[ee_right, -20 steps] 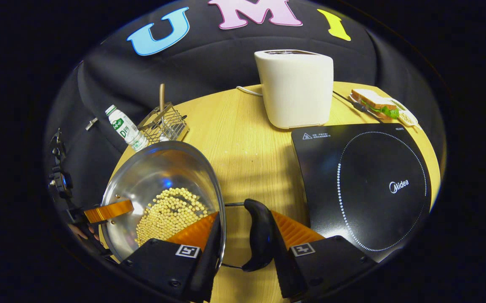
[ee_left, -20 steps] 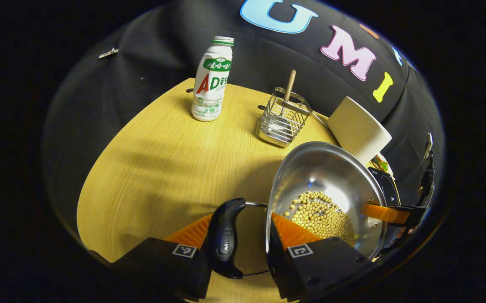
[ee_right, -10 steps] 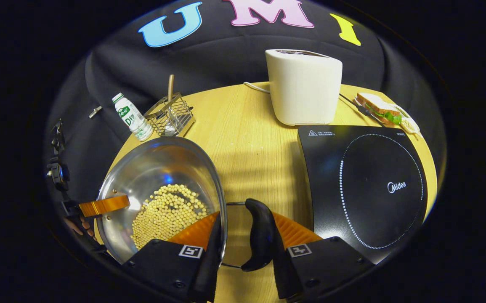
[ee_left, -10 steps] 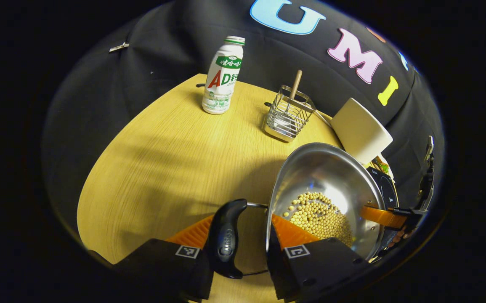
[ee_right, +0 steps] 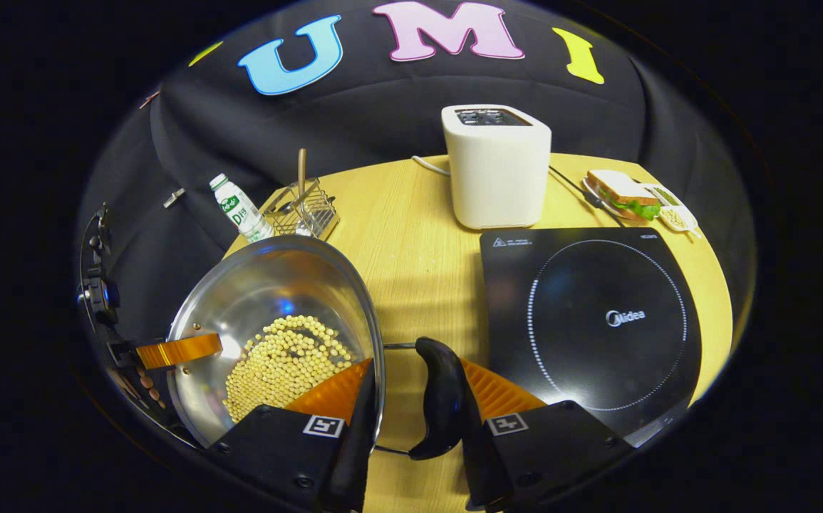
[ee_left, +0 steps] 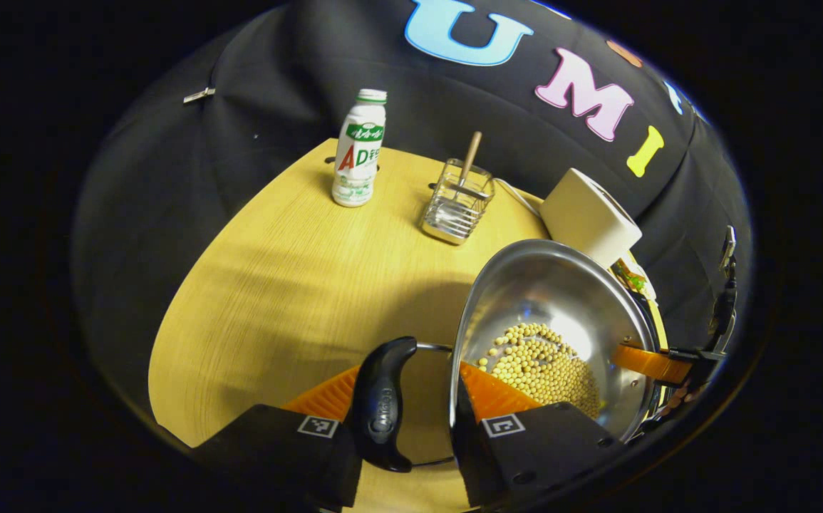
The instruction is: First push the handle of the pot to place it horizontally, then grasp the pot with both hands and set it on the induction cooktop.
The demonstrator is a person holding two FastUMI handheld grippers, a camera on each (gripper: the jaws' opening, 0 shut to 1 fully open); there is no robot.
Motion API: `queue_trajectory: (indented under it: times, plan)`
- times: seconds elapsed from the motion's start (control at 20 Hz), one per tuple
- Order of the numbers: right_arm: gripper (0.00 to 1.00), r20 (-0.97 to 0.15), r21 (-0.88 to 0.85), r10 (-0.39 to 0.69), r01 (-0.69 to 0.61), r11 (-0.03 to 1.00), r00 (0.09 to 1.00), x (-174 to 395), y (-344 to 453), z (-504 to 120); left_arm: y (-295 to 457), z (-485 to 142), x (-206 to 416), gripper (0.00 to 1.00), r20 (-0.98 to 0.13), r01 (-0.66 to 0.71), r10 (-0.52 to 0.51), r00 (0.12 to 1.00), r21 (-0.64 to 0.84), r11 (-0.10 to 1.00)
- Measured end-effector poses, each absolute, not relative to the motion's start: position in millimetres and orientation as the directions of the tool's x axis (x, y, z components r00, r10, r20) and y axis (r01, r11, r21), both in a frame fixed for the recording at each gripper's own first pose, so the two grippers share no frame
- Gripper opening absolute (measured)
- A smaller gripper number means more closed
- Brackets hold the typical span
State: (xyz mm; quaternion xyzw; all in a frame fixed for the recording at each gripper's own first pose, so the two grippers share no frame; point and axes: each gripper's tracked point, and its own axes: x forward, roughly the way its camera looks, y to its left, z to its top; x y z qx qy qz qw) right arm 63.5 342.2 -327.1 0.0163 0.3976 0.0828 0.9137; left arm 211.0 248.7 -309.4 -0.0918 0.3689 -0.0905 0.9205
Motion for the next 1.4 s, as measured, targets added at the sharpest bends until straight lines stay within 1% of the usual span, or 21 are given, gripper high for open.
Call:
queue_trajectory:
  times: [0.05,0.1,0.3,0.35,0.45,0.5,0.55,0.6,0.7,1.15,1.2,1.25,1.4]
  plan:
    - [0.58,-0.715,0.095,0.162,-0.135,0.986,0.680,62,335,-317,242,-301,208,0.57,-0.657,0.106,-0.240,0.715,-0.237,0.966]
    - [0.58,-0.708,0.093,0.157,-0.129,0.987,0.688,60,328,-308,234,-296,204,0.59,-0.653,0.112,-0.246,0.716,-0.241,0.964]
    - [0.58,-0.685,0.098,0.146,-0.108,0.989,0.714,52,294,-272,196,-267,193,0.58,-0.643,0.146,-0.271,0.716,-0.242,0.959]
    - [0.53,-0.684,0.099,0.142,-0.102,0.990,0.715,51,283,-265,185,-261,191,0.58,-0.642,0.156,-0.276,0.715,-0.238,0.959]
    - [0.53,-0.678,0.107,0.139,-0.090,0.990,0.722,53,261,-253,160,-250,189,0.58,-0.639,0.173,-0.283,0.715,-0.230,0.958]
    - [0.58,-0.676,0.109,0.135,-0.083,0.991,0.724,54,249,-248,147,-246,189,0.59,-0.638,0.181,-0.286,0.715,-0.226,0.957]
    - [0.53,-0.673,0.110,0.129,-0.074,0.991,0.728,56,237,-243,134,-243,190,0.58,-0.639,0.188,-0.291,0.713,-0.226,0.956]
    - [0.58,-0.667,0.110,0.123,-0.067,0.992,0.735,58,224,-237,120,-241,191,0.58,-0.638,0.195,-0.298,0.710,-0.228,0.954]
    - [0.58,-0.663,0.108,0.115,-0.058,0.993,0.740,62,200,-229,93,-238,194,0.58,-0.640,0.207,-0.308,0.704,-0.230,0.951]
    - [0.57,-0.671,0.116,0.108,-0.040,0.992,0.734,92,104,-224,-13,-243,207,0.59,-0.653,0.208,-0.312,0.690,-0.233,0.950]
    - [0.53,-0.673,0.117,0.108,-0.039,0.992,0.732,96,96,-225,-23,-245,210,0.58,-0.655,0.207,-0.311,0.689,-0.233,0.950]
    - [0.57,-0.673,0.116,0.108,-0.040,0.992,0.731,100,87,-225,-32,-246,212,0.59,-0.655,0.205,-0.310,0.689,-0.234,0.950]
    - [0.57,-0.681,0.118,0.105,-0.033,0.992,0.725,110,64,-229,-57,-252,218,0.58,-0.661,0.198,-0.309,0.683,-0.239,0.951]
